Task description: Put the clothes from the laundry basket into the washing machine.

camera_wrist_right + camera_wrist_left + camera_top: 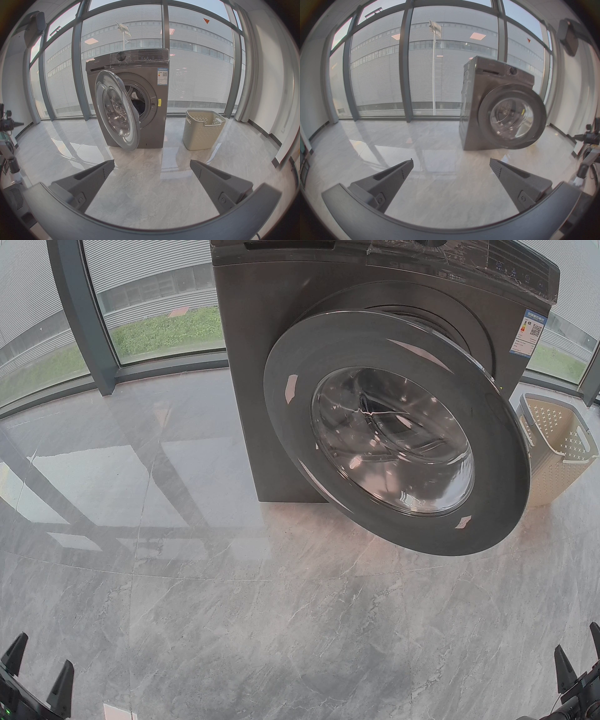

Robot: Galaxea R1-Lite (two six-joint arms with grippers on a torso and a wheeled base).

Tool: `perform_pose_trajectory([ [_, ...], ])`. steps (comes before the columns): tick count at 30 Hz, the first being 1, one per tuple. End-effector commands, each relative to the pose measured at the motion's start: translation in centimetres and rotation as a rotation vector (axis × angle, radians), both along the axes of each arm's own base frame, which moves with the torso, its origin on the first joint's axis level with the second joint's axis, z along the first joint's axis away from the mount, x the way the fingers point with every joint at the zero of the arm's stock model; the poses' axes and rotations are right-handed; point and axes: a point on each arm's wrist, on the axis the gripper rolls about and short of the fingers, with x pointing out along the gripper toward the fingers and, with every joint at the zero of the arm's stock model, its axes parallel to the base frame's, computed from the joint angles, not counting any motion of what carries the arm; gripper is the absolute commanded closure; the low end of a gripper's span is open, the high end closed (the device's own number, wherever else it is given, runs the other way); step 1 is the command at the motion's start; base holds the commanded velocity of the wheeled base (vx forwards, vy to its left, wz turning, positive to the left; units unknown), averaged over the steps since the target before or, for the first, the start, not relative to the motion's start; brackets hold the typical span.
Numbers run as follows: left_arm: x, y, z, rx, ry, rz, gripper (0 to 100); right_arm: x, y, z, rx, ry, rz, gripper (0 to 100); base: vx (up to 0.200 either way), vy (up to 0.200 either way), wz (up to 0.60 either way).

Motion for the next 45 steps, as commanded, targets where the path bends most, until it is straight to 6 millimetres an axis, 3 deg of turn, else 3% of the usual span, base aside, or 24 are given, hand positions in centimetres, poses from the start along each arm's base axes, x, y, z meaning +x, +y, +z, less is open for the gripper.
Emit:
perform_pose_trajectory([
  [1,0.0,0.0,-3.0,0.01,0.016,0.073,0,0.0,0.0,-0.5,0.001,0.0,0.0,0,0.0,0.0,0.0],
  [14,0.0,0.0,-3.0,0.019,0.015,0.067,0,0.0,0.0,-0.5,0.013,-0.003,-0.001,0,0.0,0.0,0.0],
  [16,0.0,0.0,-3.0,0.019,0.015,0.065,0,-0.4,0.0,1.2,0.034,-0.086,0.006,0,0.0,0.0,0.0],
  [18,0.0,0.0,-3.0,0.01,0.016,0.068,0,-1.2,0.0,5.2,0.103,-0.165,0.017,0,0.0,0.0,0.0],
  [19,0.0,0.0,-3.0,0.01,0.016,0.068,0,-1.2,0.0,5.2,0.103,-0.165,0.017,0,0.0,0.0,0.0],
  [20,0.0,0.0,-3.0,0.015,0.016,0.066,0,-0.3,0.1,6.2,0.117,-0.1,0.022,0,0.0,0.0,0.0],
  [27,0.0,0.0,-3.0,0.021,0.015,0.059,0,4.8,0.3,5.2,0.105,0.216,0.139,0,0.0,-0.143,0.0],
  [31,0.0,0.0,-3.0,0.015,0.017,0.06,0,6.8,0.6,5.6,0.084,0.27,0.224,0,0.0,-0.2,0.0],
  [35,0.0,0.0,-3.0,0.021,0.017,0.06,0,10.7,2.2,6.1,0.074,0.327,0.372,0,0.0,-0.2,0.0],
  [39,0.0,0.0,-3.0,0.025,0.017,0.059,0,13.2,2.8,6.4,0.073,0.337,0.371,0,0.0,-0.1,0.0],
  [40,0.0,0.0,-3.0,0.028,0.015,0.061,0,14.7,3.2,6.6,0.07,0.338,0.37,0,0.0,0.0,0.0],
  [45,0.0,0.0,-3.0,0.028,0.015,0.062,0,17.2,4.7,7.4,0.079,0.338,0.408,0,0.0,0.0,0.0],
])
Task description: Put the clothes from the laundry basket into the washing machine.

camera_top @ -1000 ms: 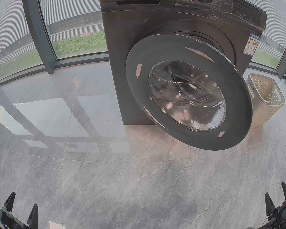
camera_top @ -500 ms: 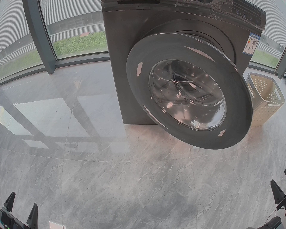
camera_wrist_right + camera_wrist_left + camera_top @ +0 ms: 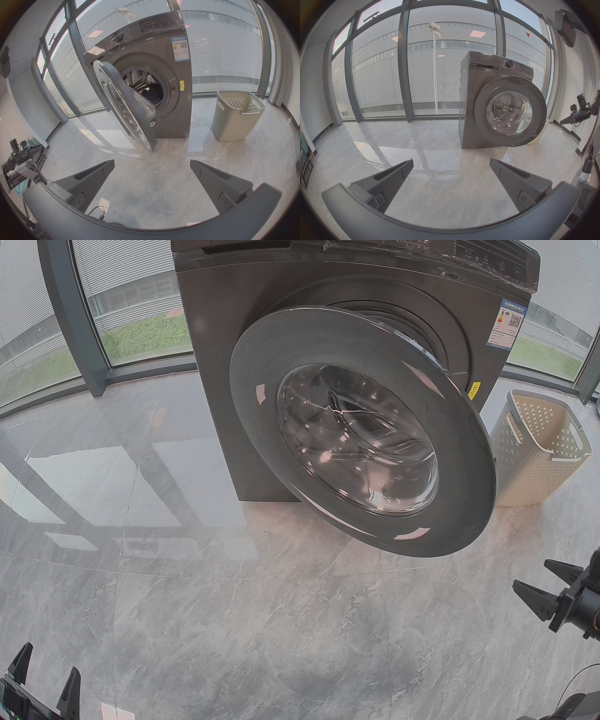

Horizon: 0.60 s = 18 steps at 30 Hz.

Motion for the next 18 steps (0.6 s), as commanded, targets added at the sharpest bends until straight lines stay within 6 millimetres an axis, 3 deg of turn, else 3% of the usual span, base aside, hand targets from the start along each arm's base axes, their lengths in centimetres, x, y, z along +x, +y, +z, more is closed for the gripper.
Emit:
perform_pose_trajectory([
  [1,0.0,0.0,-0.5,0.003,0.004,0.001,0,5.6,3.0,0.1,0.007,0.103,0.106,0,0.0,0.0,0.0],
  [7,0.0,0.0,-0.5,0.0,0.004,0.001,0,6.7,4.9,0.6,0.047,0.126,0.158,0,0.0,0.0,0.0],
  [12,0.0,0.0,-0.5,0.002,0.004,0.001,0,8.8,5.6,0.7,0.036,0.13,0.103,0,0.2,0.0,0.0],
  [18,0.0,0.0,-0.5,0.0,0.004,0.001,0,12.7,3.8,1.2,0.043,0.06,-0.094,0,0.033,0.0,0.0],
])
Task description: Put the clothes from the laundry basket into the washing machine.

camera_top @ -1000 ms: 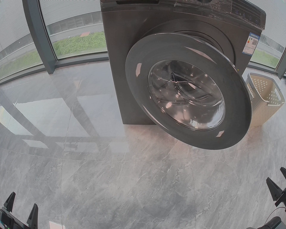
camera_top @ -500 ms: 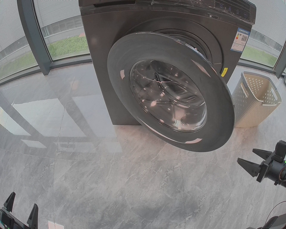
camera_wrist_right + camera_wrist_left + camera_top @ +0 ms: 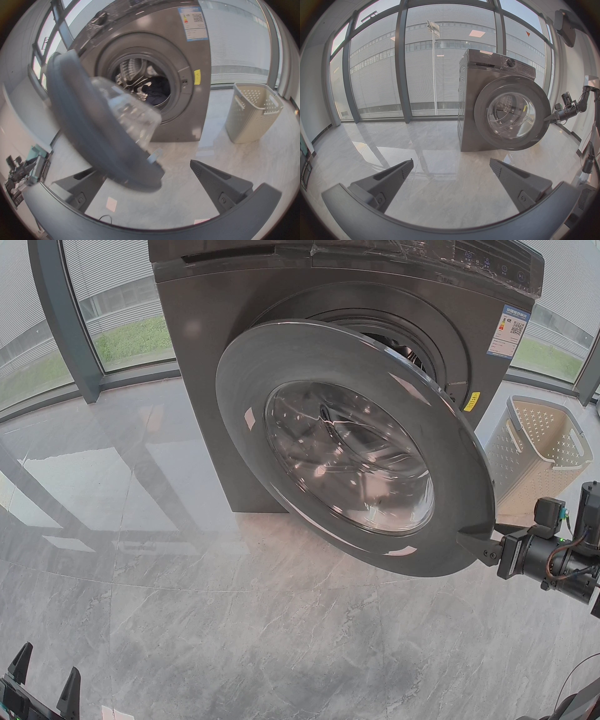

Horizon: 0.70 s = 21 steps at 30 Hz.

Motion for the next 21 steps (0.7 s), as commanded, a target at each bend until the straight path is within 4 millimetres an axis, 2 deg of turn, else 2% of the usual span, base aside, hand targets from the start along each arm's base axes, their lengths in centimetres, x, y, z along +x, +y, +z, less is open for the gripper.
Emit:
perform_pose_trajectory([
  [1,0.0,0.0,-0.5,0.0,0.004,0.002,0,4.1,-1.5,-0.6,-0.005,-0.016,-0.152,0,0.0,0.0,0.0],
  [5,0.0,0.0,-0.5,0.0,0.004,0.002,0,4.6,-2.3,-0.8,0.001,-0.046,-0.186,0,0.0,-0.05,0.0],
  [9,0.0,0.0,-0.5,0.0,0.004,0.002,0,2.5,-2.1,-2.4,-0.015,-0.01,-0.153,0,0.0,-0.2,0.0],
  [13,0.0,0.0,-0.5,0.0,0.004,0.0,0,1.4,-0.6,-2.8,-0.01,0.008,-0.07,0,0.0,-0.2,0.0],
  [21,0.0,0.0,-0.5,0.0,0.006,0.0,0,0.7,2.2,-2.0,0.084,-0.01,0.033,0,0.0,0.0,0.0],
])
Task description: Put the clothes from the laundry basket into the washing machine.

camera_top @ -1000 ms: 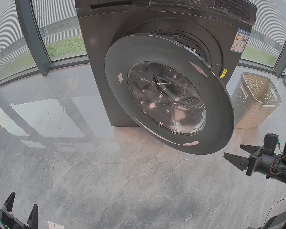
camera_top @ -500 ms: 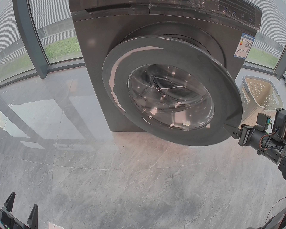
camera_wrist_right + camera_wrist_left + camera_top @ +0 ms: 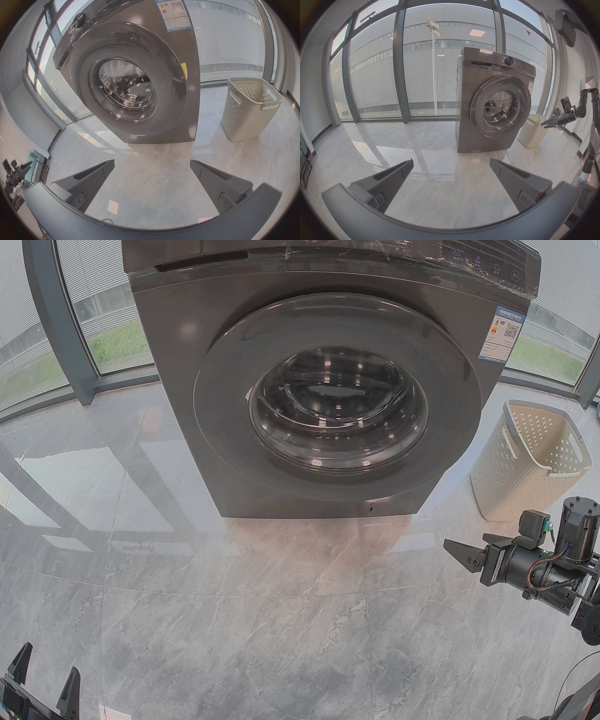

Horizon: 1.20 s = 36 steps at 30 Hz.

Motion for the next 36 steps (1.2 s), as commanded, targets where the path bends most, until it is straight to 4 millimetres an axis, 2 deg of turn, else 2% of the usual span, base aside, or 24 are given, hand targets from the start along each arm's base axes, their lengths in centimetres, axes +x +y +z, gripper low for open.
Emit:
perform_pose_trajectory([
  [1,0.0,0.0,-0.5,-0.001,0.003,-0.002,0,-0.7,1.7,0.7,0.052,-0.03,0.07,0,0.0,0.0,0.0],
  [6,0.0,0.0,-0.5,-0.001,0.005,-0.001,0,-0.8,2.4,0.9,0.069,-0.05,0.099,0,0.0,-0.08,0.0],
  [13,0.0,0.0,-0.5,-0.001,0.005,-0.002,0,-0.9,4.0,2.7,0.129,-0.158,0.166,0,0.0,-0.2,0.0],
  [17,0.0,0.0,-0.5,-0.001,0.005,-0.002,0,-0.7,4.4,3.4,0.148,-0.196,0.176,0,0.0,0.0,0.0],
  [22,0.0,0.0,-0.5,-0.001,0.003,-0.001,0,0.4,5.1,4.4,0.173,-0.225,0.176,0,0.0,0.0,0.0],
  [36,0.0,0.0,-0.5,-0.001,0.005,-0.002,0,1.0,5.8,5.6,0.214,-0.257,0.185,0,0.2,0.0,0.0],
])
